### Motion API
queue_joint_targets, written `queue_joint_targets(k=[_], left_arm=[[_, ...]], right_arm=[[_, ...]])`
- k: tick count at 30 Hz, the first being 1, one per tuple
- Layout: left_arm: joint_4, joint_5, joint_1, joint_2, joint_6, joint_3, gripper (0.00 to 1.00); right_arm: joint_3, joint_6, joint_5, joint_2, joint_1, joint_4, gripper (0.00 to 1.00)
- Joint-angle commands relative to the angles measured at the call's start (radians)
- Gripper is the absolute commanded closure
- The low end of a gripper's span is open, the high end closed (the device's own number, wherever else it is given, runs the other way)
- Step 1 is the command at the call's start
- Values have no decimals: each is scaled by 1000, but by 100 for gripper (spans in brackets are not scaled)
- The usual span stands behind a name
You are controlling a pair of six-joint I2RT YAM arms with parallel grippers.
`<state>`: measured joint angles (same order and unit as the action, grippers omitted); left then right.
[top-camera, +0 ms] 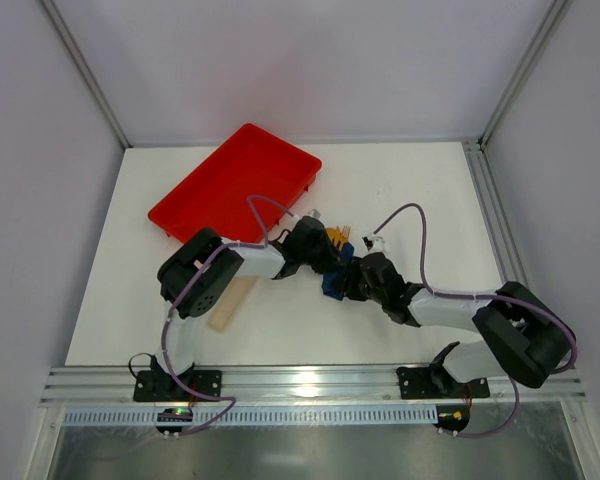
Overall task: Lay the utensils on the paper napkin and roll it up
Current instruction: Roll the napkin at the center of the board.
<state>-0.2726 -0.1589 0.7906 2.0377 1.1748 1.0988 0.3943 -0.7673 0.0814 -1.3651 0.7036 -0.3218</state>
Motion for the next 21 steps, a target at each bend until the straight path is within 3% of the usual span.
queue_joint_targets(k=[1,21], left_arm=[[113,27,-4,42,-30,3,100],[121,27,-4,55,-24,13,100]], right_arm=[[6,0,43,20,-1,-25,62],[35,11,9,24,-1,-72,53]])
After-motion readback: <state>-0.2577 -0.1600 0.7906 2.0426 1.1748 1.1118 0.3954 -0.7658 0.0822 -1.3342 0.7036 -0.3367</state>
